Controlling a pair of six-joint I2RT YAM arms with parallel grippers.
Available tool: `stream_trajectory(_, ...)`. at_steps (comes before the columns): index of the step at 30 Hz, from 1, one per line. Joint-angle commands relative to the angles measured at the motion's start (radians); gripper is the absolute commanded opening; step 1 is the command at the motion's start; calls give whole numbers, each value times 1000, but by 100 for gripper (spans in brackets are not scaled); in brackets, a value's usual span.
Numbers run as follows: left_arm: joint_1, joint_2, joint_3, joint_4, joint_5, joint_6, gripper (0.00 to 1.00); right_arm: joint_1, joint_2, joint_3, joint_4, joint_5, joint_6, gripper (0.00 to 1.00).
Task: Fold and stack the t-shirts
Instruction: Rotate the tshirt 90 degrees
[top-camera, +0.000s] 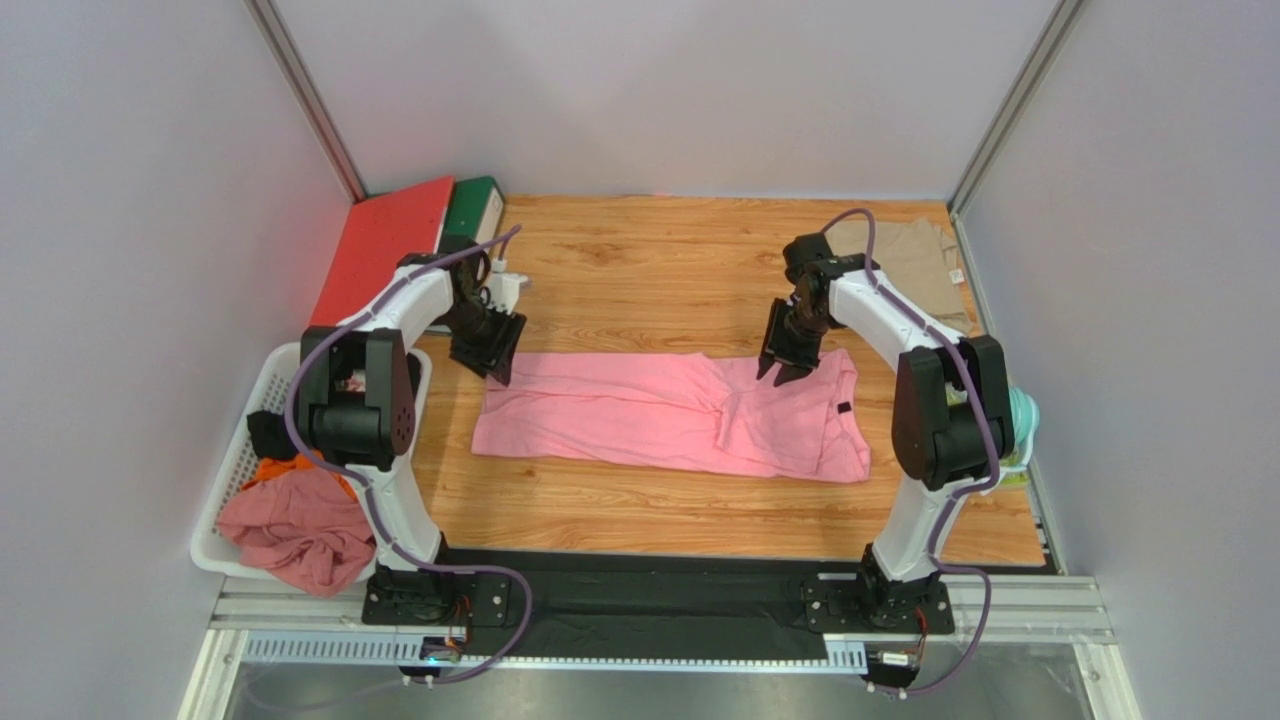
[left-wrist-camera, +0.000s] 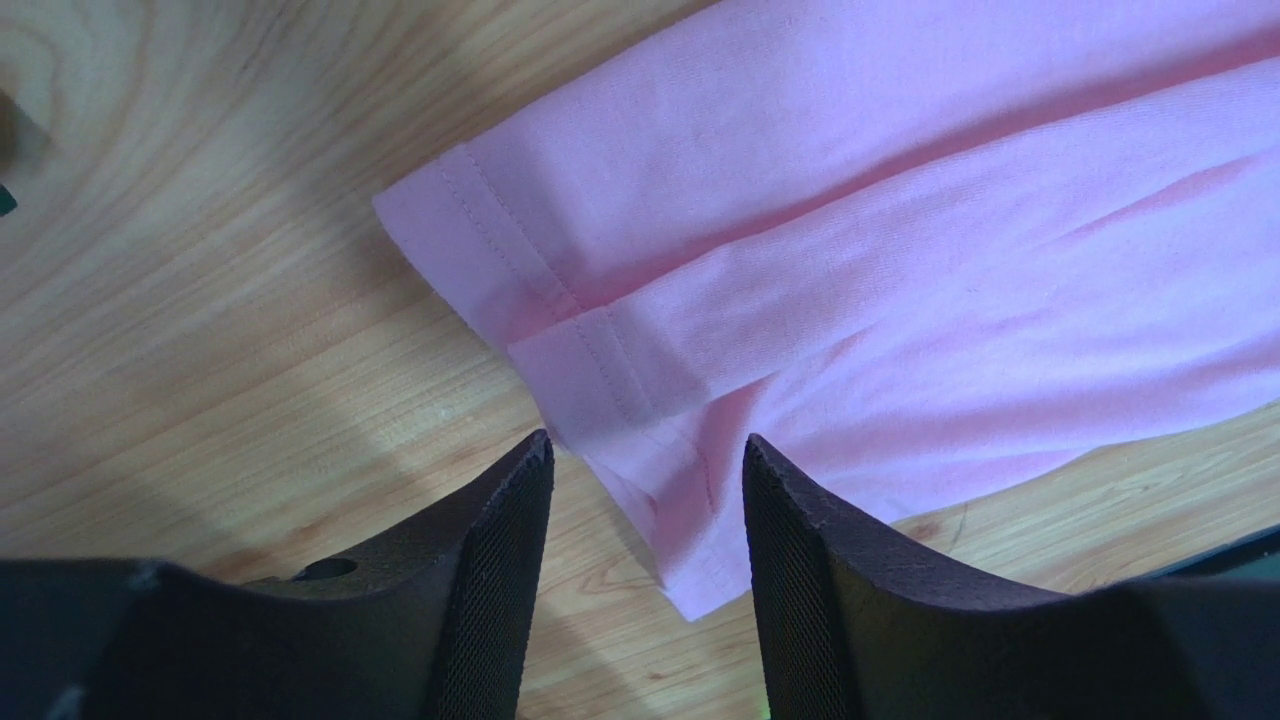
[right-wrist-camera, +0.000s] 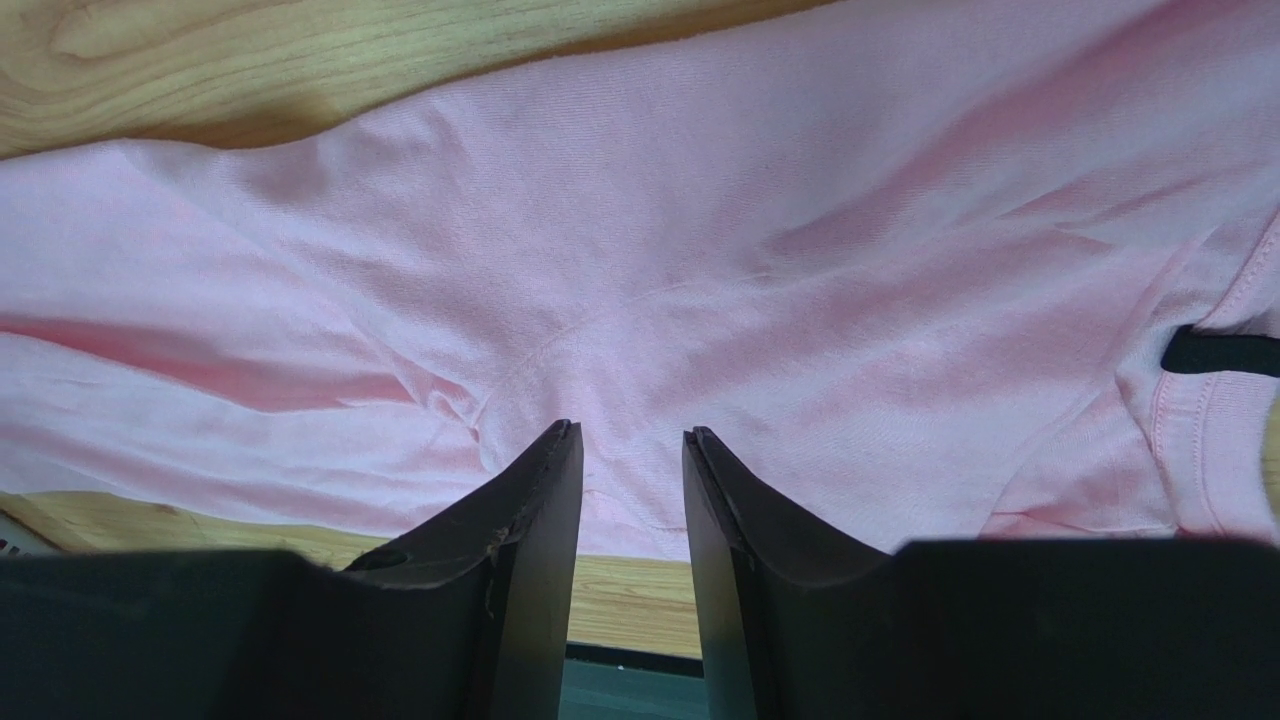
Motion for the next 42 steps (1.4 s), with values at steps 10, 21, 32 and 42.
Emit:
stream_trajectory(10,4,73,80,16,-10,-20,56,-2,-73,-49,24,4,4,35)
stream_trajectory(21,4,36,66,15,3,-20,34,-2,-74,-69,33,9,4,33)
stream_trajectory(32,4,12,62,8,-9,-14,24,-2,-79,-101,40,9,2,33)
stream_trajectory(42,7,-146,-78,11,2,25,25,-3,-82,-110,42,17,1,33)
